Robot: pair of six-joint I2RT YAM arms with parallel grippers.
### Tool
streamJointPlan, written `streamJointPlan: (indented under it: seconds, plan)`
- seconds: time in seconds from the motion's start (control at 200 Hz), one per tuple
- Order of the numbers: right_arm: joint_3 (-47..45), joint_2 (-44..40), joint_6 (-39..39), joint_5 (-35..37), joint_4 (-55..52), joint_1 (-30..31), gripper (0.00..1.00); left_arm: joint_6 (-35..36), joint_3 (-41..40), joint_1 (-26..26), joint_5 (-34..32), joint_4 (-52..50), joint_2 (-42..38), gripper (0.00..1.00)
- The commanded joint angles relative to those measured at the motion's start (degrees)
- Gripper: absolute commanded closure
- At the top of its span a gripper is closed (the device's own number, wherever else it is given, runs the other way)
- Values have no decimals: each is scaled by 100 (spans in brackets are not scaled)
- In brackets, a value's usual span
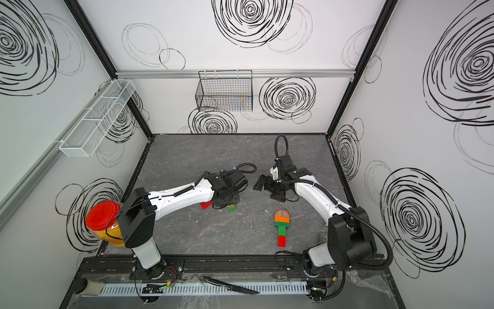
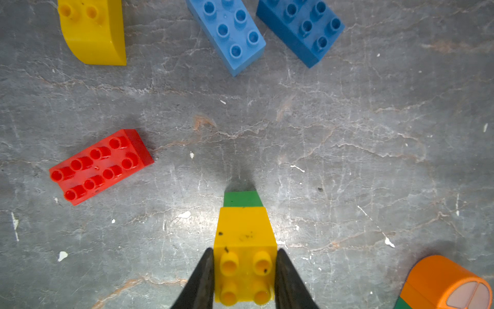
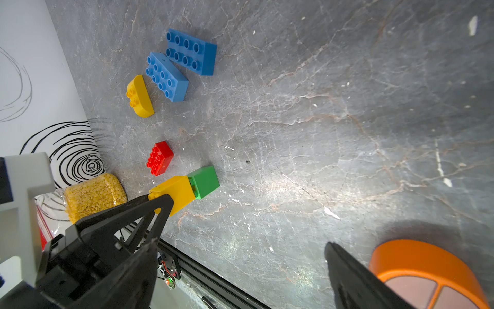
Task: Assemble an ice cream with lego
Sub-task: Assemble the lego brick with the lego brick.
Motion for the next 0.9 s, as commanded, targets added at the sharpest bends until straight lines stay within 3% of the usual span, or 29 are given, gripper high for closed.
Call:
streamJointPlan:
  seconds: [0.0,0.345,0.605,0.896]
  plan:
    - [-21,-145,-60,-2,-194,-53,0,-19,75,-94,-142,-284,134,86]
    - [-63,-162,-53,-2,-185,-62,0,-56,-84,-18,-102,-115,147,86]
    - [-75,-181,-44,-5,-208,-67,0,212,245,182,-100,-198,287,87]
    - [-41,-171,-1,-21,-194,-67,0,340,65,65,155,-220,359,87]
